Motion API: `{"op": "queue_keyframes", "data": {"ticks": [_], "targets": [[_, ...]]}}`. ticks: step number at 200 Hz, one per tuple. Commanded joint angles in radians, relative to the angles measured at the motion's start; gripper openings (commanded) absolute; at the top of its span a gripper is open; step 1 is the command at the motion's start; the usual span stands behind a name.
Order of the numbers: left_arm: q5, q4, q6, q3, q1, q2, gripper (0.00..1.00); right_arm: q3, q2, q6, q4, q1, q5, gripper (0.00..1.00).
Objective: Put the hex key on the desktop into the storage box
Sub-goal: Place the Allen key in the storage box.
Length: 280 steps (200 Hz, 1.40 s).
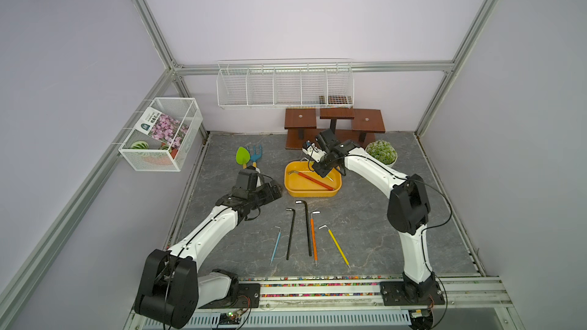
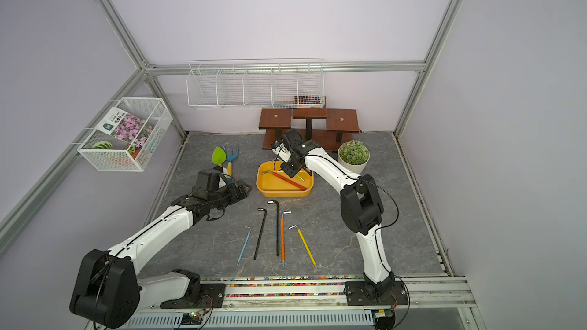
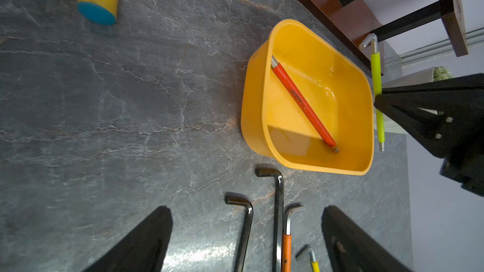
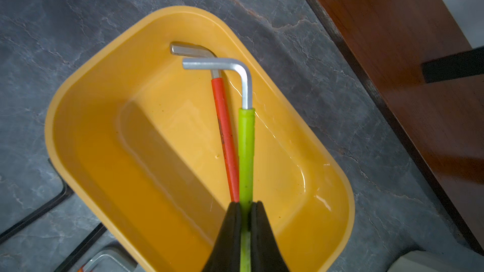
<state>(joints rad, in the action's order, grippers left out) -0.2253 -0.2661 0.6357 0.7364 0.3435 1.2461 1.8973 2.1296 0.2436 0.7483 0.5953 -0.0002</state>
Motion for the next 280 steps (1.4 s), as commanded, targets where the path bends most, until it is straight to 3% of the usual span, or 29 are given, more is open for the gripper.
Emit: {"op": "queue_keyframes", "data": {"ticks": [1,133,224,280], "targets": [[0.001,0.017,0.001,0.009,0.006,0.002,0.94,0.024,0.028,0.038,-0.032,0.005,0.012,0.06],[0.005,0.025,0.004,-0.009,0.006,0.001,0.94,0.039,0.127,0.064,-0.061,0.021,-0.002,0.09],[0.003,0.004,0.016,-0.016,0.008,-0.038,0.94,0.063,0.115,0.040,0.018,0.036,-0.092,0.32],[0.002,-0.018,0.024,-0.015,0.015,-0.071,0.94,-0.034,-0.012,-0.002,-0.027,0.055,-0.026,0.39]]}}
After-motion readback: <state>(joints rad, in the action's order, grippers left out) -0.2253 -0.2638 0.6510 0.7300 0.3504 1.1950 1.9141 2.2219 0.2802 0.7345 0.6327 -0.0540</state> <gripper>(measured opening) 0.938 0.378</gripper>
